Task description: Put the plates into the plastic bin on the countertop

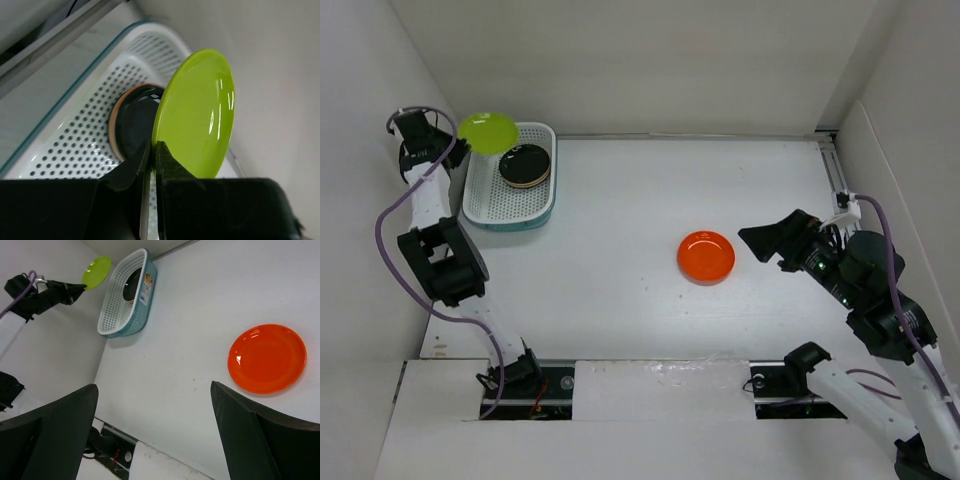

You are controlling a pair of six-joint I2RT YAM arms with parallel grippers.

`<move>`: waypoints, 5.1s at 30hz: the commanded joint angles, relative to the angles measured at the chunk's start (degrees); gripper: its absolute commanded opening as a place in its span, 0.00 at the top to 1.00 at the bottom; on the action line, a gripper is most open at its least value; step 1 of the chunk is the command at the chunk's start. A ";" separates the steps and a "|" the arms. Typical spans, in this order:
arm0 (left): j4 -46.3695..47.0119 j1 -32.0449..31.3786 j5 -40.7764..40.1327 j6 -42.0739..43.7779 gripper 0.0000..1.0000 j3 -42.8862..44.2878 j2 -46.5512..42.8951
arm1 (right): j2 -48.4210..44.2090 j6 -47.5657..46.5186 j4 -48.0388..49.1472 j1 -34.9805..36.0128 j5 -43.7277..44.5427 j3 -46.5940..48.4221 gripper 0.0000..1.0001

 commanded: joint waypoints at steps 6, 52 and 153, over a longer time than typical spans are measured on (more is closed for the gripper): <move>0.58 0.33 6.65 0.26 1.00 -3.56 4.89 | 1.40 -0.23 4.79 -0.35 -1.36 0.52 0.00; 17.63 -62.69 -2.06 3.59 0.01 -32.21 -5.04 | -6.07 0.65 -6.02 -0.35 7.78 5.98 0.00; -20.42 -8.37 1.03 14.67 0.00 -47.33 -86.77 | -2.64 -12.01 -20.35 2.20 12.00 24.26 0.00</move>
